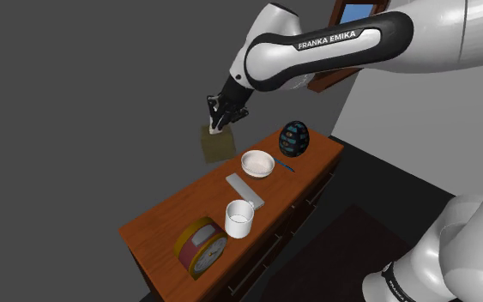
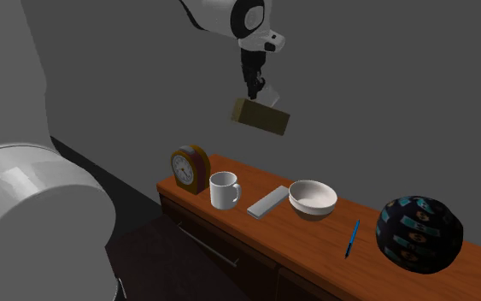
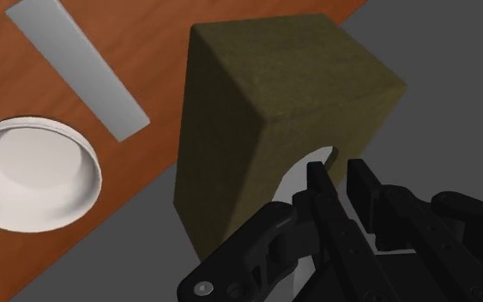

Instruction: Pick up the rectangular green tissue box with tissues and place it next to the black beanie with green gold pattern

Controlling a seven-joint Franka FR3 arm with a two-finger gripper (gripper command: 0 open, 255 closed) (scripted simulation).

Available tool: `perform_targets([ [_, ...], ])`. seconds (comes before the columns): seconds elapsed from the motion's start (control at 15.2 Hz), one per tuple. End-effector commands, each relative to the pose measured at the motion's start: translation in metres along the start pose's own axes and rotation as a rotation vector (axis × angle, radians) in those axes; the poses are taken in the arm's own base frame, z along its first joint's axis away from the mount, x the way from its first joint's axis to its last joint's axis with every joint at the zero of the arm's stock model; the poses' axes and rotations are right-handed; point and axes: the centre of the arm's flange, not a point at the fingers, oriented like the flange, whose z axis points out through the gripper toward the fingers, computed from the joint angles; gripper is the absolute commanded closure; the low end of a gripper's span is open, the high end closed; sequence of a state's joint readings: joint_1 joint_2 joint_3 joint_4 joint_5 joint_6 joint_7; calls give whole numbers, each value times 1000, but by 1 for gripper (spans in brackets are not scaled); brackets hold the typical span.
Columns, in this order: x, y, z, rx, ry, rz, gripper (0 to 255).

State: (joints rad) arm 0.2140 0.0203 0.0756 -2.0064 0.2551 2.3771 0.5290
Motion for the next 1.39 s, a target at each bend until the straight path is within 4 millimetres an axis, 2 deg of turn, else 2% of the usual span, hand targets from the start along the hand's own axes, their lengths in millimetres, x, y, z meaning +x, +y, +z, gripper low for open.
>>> perform_targets([
  [0.0, 8, 24, -6, 1, 0, -1, 255],
  [1.32, 80, 264, -88, 1, 0, -1, 255],
])
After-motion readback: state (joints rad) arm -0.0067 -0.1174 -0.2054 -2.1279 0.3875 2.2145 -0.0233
